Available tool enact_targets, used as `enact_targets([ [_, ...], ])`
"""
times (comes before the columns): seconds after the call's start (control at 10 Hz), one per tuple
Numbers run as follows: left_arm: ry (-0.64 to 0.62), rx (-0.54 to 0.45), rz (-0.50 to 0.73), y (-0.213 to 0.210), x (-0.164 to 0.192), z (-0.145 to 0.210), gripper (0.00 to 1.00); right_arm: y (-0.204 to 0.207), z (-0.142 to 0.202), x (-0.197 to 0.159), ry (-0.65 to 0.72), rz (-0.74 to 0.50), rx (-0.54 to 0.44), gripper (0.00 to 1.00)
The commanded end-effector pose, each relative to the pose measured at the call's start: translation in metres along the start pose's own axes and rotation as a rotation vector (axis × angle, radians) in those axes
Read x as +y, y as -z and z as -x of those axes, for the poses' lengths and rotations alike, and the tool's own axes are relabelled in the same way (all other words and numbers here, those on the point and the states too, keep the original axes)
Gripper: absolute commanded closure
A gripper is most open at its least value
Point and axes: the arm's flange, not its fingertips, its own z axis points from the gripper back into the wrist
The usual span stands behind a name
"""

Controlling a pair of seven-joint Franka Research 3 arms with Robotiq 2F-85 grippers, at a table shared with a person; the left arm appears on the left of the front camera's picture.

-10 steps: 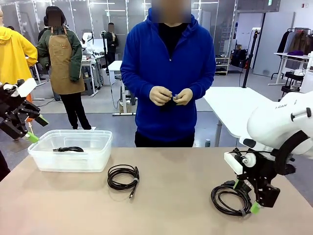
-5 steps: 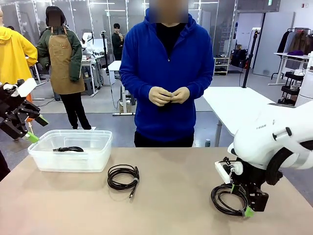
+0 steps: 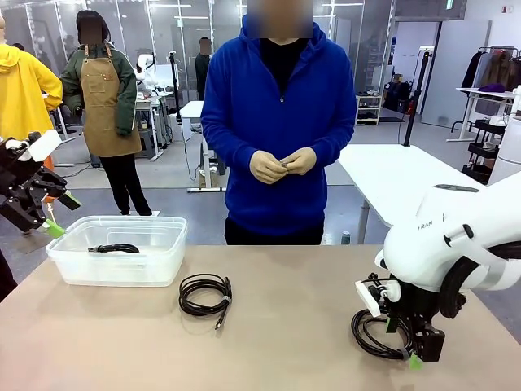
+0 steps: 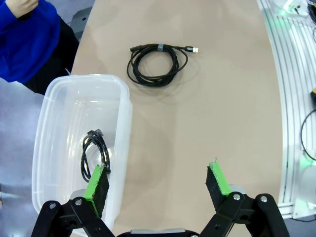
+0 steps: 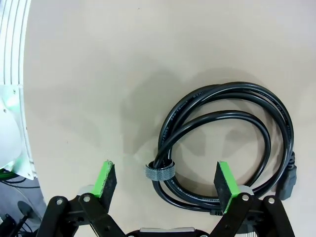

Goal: Organize and store the cables.
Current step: Place the Power Cable into the Organizing box.

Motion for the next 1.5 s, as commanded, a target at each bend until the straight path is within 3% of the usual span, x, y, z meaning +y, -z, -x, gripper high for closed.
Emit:
enact_targets([
  [0.0,0.001,0.001,-0.002,-0.001,0.000,-0.001,0.00,0.019,0.003,0.047,0.028,0.039,0.049,0.40],
  [0.1,0.001,0.001,-0.002,-0.001,0.000,-0.001,0.00,0.020,0.003,0.049,0.025,0.039,0.063,0.60],
  [0.2,0.001,0.001,-0.002,-0.001,0.000,-0.001,0.00,0.018,0.003,0.050,0.021,0.042,0.068,0.99],
  [0.9,0.001,0.001,-0.002,-0.001,0.000,-0.001,0.00,0.010,0.001,0.050,0.011,0.026,0.091,1.00],
  [1.4,0.001,0.001,-0.002,-0.001,0.000,-0.001,0.00,-0.090,-0.022,0.057,0.027,0.118,0.008,0.96],
])
